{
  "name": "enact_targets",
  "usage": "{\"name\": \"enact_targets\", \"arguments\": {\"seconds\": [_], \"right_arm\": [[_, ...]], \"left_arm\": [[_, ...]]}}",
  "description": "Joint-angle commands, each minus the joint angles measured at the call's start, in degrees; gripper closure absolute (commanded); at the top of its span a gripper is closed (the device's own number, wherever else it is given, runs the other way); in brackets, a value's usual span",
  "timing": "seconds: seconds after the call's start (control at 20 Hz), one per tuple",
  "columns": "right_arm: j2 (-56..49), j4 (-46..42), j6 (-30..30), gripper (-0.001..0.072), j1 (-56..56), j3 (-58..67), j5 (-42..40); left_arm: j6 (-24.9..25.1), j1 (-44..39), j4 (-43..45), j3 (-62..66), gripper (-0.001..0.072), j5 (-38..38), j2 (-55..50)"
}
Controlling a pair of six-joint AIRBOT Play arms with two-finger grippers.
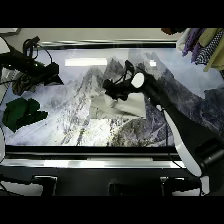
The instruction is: Fold the clothes and pants, and hang the long-sleeved shirts on hangers.
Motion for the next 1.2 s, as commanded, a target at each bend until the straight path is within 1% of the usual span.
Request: {"name": "enact_targets", "arguments": {"seconds": [0.0, 0.15, 0.2, 0.25, 0.3, 0.35, 0.4, 0.45, 0.5, 0.6, 0.7, 0.85, 0.95, 1.05, 1.15], "right_arm": [[-3.1, 0.9, 1.0, 0.0681, 2.4, 0.0, -2.8], [-5.1, 1.8, 1.0, 0.0678, 2.7, 0.0, -3.4], [-5.6, 2.5, 1.0, 0.0636, 2.8, 0.0, -4.1], [-5.9, 3.6, 1.0, 0.0579, 2.7, 0.0, -5.1], [-6.0, 4.9, 0.7, 0.0483, 2.8, 0.0, -6.6], [-5.9, 7.1, -0.6, 0.0351, 2.7, 0.0, -7.6], [-5.7, 10.5, -3.2, 0.0231, 2.7, 0.0, -7.8], [-5.3, 13.9, -6.6, 0.0158, 2.6, 0.0, -7.3], [-4.4, 15.6, -8.8, 0.0160, 2.6, 0.0, -6.4], [-1.8, 14.7, -9.1, 0.0160, 1.9, 0.0, -5.1], [1.4, 13.2, -10.4, 0.0160, -2.3, 0.0, -0.2], [5.0, 8.8, -14.6, 0.0159, -15.5, 0.0, 11.5], [5.1, 7.6, -18.4, 0.0160, -25.4, -0.4, 18.4], [4.7, 7.9, -21.8, 0.0160, -33.5, -2.9, 21.7], [4.2, 8.3, -24.7, 0.0161, -38.2, -7.1, 22.0]], "left_arm": [[0.5, 0.4, 0.2, -0.3, 0.0689, -0.4, 0.3], [0.5, 0.4, 0.1, -0.3, 0.0689, -0.4, 0.3], [0.5, 0.4, 0.1, -0.3, 0.0689, -0.4, 0.3], [0.5, 0.4, 0.1, -0.3, 0.0689, -0.4, 0.3], [0.5, 0.4, 0.1, -0.3, 0.0689, -0.4, 0.3], [0.5, 0.4, 0.1, -0.3, 0.0689, -0.4, 0.3], [0.5, 0.4, 0.1, -0.3, 0.0689, -0.4, 0.3], [0.5, 0.4, 0.1, -0.3, 0.0688, -0.4, 0.3], [0.5, 0.4, 0.1, -0.3, 0.0689, -0.4, 0.3], [0.5, 0.4, 0.1, -0.3, 0.0689, -0.4, 0.3], [0.5, 0.4, 0.1, -0.3, 0.0689, -0.5, 0.3], [0.5, 0.5, 0.1, -0.3, 0.0689, -0.4, 0.3], [0.7, 0.5, 0.1, -0.3, 0.0689, -0.4, 0.3], [2.2, 0.5, 0.2, -0.3, 0.0689, -0.4, 0.3], [3.9, 0.5, 0.2, -0.3, 0.0689, 0.0, 0.2]]}}
